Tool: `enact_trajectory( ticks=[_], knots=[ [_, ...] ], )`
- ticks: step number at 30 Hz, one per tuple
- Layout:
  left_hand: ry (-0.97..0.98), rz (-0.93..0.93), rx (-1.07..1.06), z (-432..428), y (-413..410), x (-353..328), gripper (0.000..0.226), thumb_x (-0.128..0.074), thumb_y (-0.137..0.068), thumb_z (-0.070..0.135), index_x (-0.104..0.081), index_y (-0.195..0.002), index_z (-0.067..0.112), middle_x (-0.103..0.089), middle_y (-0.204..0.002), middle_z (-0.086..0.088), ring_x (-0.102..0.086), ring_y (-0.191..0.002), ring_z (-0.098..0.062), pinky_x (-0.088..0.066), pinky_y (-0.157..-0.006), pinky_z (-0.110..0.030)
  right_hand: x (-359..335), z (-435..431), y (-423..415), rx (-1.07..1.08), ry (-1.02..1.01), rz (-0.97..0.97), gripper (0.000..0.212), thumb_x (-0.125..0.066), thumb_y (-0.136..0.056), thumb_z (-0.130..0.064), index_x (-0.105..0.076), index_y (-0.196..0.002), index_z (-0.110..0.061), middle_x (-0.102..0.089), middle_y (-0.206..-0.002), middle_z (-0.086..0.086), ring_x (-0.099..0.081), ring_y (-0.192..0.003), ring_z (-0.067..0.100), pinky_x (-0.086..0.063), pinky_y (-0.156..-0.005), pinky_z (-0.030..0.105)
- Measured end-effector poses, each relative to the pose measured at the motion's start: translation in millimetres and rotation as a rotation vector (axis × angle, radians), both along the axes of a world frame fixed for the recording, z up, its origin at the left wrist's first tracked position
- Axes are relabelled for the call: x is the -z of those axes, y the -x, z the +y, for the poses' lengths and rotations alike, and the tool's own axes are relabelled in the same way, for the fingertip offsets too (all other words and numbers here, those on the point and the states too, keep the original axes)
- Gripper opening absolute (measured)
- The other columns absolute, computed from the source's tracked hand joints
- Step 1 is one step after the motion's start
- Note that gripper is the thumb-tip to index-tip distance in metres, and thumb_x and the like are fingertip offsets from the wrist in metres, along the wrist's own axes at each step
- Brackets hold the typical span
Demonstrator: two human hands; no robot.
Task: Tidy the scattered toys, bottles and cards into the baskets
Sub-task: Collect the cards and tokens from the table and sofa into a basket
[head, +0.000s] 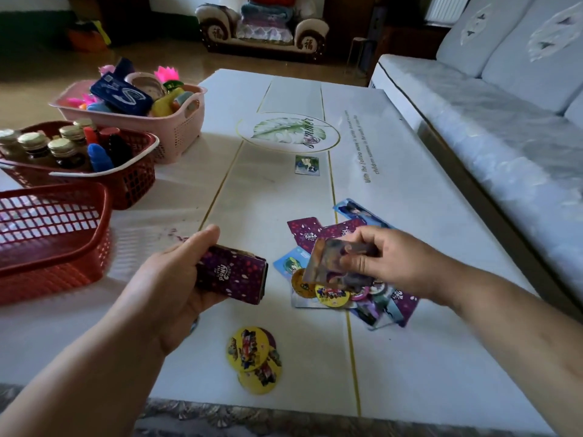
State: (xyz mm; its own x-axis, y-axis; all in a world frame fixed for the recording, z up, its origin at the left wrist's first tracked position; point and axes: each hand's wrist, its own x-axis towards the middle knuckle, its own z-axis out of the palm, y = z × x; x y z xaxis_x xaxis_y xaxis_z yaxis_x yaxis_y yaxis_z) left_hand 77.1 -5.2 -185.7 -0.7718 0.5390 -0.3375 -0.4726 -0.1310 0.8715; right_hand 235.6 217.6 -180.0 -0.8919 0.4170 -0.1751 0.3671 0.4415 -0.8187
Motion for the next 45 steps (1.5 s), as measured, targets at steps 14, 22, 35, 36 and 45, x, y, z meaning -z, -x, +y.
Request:
enact_trajectory(
  ticks=[14, 22, 35, 36, 45],
  knots=[
    [-0.006, -0.012, 0.054, 7.4, -16.5, 0.9, 0.020, -0.062, -0.092, 0.029, -0.057, -0.087, 0.010, -0.062, -0.057, -0.002, -0.066, -0.055, -0.015, -0.062, -0.058, -0.035, -9.4, 2.3, -68.4, 0.014, -0.326, -0.150, 0.025, -0.072, -0.080, -0.043, -0.059, -0.075, -0.022, -0.059, -0.062, -0.005, -0.049, -0.056, 0.003, -0.041, -0.059, 0.031],
    [-0.014, -0.024, 0.037, 1.5, -23.5, -4.9, 0.019, -0.060, -0.093, 0.028, -0.057, -0.087, 0.010, -0.063, -0.058, -0.004, -0.065, -0.062, -0.019, -0.060, -0.064, -0.038, -7.6, 39.5, 18.3, 0.182, -0.423, -0.099, 0.025, -0.068, -0.088, -0.028, -0.058, -0.110, -0.018, -0.064, -0.111, 0.005, -0.060, -0.096, 0.020, -0.043, -0.075, 0.028],
    [-0.028, -0.010, -0.032, -14.3, -12.2, -10.9, 0.021, -0.061, -0.092, 0.028, -0.057, -0.089, 0.008, -0.064, -0.055, -0.003, -0.067, -0.057, -0.015, -0.060, -0.066, -0.039, -32.7, 53.9, 70.0, -0.114, -0.423, -0.482, 0.033, -0.078, -0.078, -0.031, -0.062, -0.097, -0.009, -0.068, -0.091, 0.010, -0.058, -0.074, 0.018, -0.046, -0.060, 0.028],
    [-0.022, -0.006, -0.033, -14.7, -11.0, -10.5, 0.022, -0.061, -0.092, 0.029, -0.057, -0.089, 0.008, -0.065, -0.057, -0.004, -0.067, -0.058, -0.016, -0.059, -0.070, -0.040, -34.7, 48.8, 70.7, -0.103, -0.360, -0.406, 0.029, -0.077, -0.080, -0.028, -0.062, -0.096, -0.009, -0.068, -0.086, 0.008, -0.059, -0.071, 0.017, -0.046, -0.056, 0.025],
    [0.014, 0.003, -0.065, -16.0, 1.3, -8.9, 0.024, -0.061, -0.093, 0.028, -0.059, -0.094, 0.005, -0.068, -0.062, -0.006, -0.068, -0.060, -0.018, -0.057, -0.064, -0.036, -35.6, 13.1, 101.7, -0.106, -0.447, -0.127, 0.017, -0.067, -0.088, -0.019, -0.066, -0.102, -0.010, -0.070, -0.097, 0.013, -0.065, -0.093, 0.028, -0.051, -0.082, 0.037]
  ],
)
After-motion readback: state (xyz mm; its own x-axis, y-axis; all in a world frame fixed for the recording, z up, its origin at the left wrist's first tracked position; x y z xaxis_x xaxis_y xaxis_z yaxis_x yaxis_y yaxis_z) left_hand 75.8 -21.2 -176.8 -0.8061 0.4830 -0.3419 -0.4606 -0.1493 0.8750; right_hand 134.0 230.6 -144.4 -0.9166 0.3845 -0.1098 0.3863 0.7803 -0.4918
